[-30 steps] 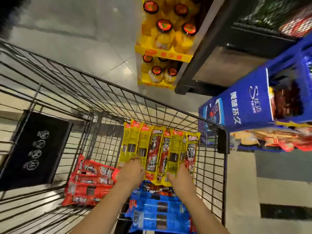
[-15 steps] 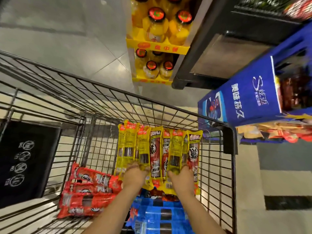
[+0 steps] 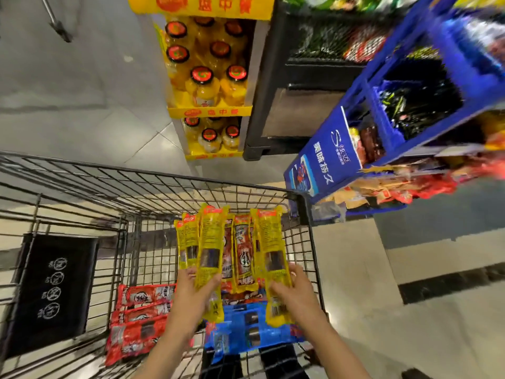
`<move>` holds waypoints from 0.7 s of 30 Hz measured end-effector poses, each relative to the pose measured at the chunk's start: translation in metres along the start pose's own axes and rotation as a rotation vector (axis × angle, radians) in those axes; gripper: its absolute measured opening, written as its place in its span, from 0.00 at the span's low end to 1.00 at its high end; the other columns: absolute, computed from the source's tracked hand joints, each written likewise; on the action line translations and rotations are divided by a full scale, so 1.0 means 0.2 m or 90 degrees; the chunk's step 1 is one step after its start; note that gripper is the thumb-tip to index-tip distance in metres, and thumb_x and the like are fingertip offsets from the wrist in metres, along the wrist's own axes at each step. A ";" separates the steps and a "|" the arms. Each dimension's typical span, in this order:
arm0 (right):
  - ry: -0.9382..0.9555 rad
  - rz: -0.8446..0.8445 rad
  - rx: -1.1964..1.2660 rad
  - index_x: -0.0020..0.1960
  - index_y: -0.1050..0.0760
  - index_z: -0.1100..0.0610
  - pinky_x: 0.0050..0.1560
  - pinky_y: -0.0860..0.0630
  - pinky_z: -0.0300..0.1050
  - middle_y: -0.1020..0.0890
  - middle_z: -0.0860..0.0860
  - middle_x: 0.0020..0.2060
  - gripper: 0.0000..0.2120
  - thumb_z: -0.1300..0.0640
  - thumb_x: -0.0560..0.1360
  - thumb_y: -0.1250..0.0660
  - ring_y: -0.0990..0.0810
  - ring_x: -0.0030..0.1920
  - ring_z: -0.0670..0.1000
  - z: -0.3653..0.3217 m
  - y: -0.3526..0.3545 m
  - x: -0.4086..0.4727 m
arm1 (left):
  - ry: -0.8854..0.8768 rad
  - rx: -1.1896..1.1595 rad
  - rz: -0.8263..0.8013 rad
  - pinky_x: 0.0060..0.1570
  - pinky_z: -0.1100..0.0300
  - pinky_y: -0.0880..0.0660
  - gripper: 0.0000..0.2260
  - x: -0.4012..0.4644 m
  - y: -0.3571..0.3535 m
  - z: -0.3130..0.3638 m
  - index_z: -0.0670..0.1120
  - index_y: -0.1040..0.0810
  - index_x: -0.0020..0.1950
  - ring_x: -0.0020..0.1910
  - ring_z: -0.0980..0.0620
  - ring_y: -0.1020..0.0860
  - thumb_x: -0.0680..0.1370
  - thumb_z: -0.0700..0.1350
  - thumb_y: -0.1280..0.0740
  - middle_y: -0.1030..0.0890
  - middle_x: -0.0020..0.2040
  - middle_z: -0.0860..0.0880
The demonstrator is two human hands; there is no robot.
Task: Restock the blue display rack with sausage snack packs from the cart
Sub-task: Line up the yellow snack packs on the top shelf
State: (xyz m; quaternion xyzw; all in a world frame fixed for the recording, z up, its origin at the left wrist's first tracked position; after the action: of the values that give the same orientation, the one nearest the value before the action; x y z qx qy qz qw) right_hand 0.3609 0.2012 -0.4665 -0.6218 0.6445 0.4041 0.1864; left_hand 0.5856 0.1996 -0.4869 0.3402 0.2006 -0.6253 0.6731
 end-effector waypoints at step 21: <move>0.120 0.299 0.284 0.53 0.26 0.50 0.50 0.20 0.59 0.15 0.54 0.42 0.14 0.61 0.71 0.28 0.15 0.43 0.56 0.66 2.04 -0.94 | -0.305 0.063 -0.323 0.33 0.66 0.23 0.22 -1.01 -1.80 0.88 0.47 0.31 0.59 0.36 0.61 0.19 0.70 0.35 0.27 0.17 0.48 0.48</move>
State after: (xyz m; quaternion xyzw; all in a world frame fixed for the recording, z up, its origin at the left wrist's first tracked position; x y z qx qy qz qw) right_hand -0.0319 0.3830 -0.2887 -0.4347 0.8573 0.2253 0.1591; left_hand 0.1782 0.2232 -0.3002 0.1554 0.0850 -0.8437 0.5067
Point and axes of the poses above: each hand's wrist, its own x-axis towards the middle knuckle, its own y-axis out of the back of the hand, z = x × y, the point moved 7 cm from there along x, towards the middle knuckle
